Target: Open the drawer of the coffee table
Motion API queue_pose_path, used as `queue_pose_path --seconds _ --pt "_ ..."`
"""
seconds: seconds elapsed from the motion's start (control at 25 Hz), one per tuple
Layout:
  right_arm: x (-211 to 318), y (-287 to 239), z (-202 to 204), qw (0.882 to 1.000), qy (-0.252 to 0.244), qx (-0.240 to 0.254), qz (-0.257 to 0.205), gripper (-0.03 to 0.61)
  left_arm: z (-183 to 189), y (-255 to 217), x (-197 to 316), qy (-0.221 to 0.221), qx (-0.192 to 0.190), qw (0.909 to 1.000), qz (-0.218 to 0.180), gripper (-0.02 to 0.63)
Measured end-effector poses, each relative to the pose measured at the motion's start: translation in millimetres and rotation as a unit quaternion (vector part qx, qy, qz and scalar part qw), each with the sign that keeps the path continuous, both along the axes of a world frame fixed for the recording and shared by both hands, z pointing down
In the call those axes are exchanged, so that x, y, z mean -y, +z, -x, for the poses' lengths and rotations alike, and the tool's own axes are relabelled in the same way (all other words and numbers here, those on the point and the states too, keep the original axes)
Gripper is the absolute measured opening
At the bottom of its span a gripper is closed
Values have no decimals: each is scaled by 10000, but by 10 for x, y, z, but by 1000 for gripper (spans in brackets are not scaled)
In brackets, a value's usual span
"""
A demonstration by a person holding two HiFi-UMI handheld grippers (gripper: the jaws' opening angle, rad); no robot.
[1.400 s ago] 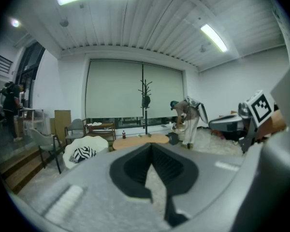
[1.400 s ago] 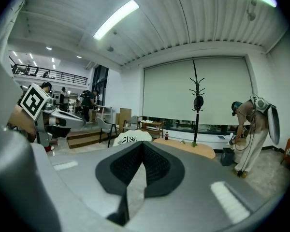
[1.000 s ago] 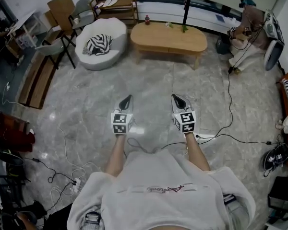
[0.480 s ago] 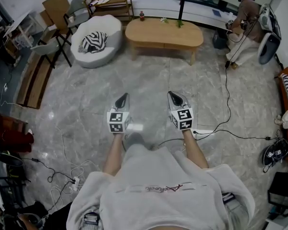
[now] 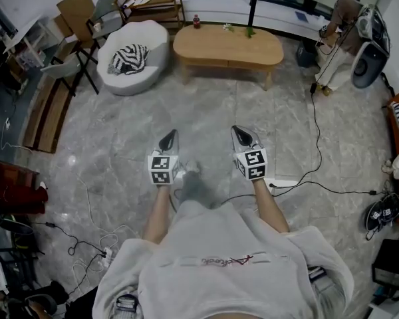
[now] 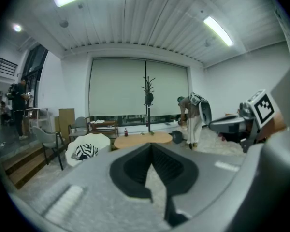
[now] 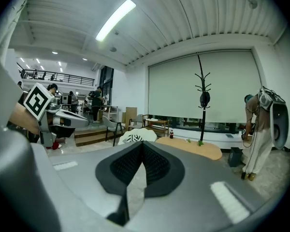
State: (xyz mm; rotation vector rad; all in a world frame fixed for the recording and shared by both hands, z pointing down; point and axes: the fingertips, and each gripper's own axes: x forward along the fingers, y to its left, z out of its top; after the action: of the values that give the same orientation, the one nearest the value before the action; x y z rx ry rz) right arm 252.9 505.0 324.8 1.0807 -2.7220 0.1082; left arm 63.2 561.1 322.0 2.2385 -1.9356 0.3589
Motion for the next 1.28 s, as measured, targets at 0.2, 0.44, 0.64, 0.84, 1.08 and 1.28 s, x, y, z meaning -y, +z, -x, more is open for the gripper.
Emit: queue_pose_path --seconds 0.2,0.44,0.64,0.84,1.08,1.28 --pt "285 60 141 10000 59 -33 -3 5 120 23 326 77 -46 10000 -26 0" --pt "864 68 332 9998 167 -93 -49 5 315 101 938 200 -92 9998 23 0" --pt "1335 4 555 9994 327 -105 -54 5 515 31 1454 368 -66 9993 -7 0" --pt "1730 -23 735 9990 428 -156 42 5 689 -6 1850 530 -59 9985 79 0" --pt "2211 -89 1003 9981 588 -159 99 5 1075 -83 2349 536 -99 9984 140 -2" --pt "2598 -132 1189 9976 667 -188 81 5 1281 -162 2792 568 -153 9983 7 0"
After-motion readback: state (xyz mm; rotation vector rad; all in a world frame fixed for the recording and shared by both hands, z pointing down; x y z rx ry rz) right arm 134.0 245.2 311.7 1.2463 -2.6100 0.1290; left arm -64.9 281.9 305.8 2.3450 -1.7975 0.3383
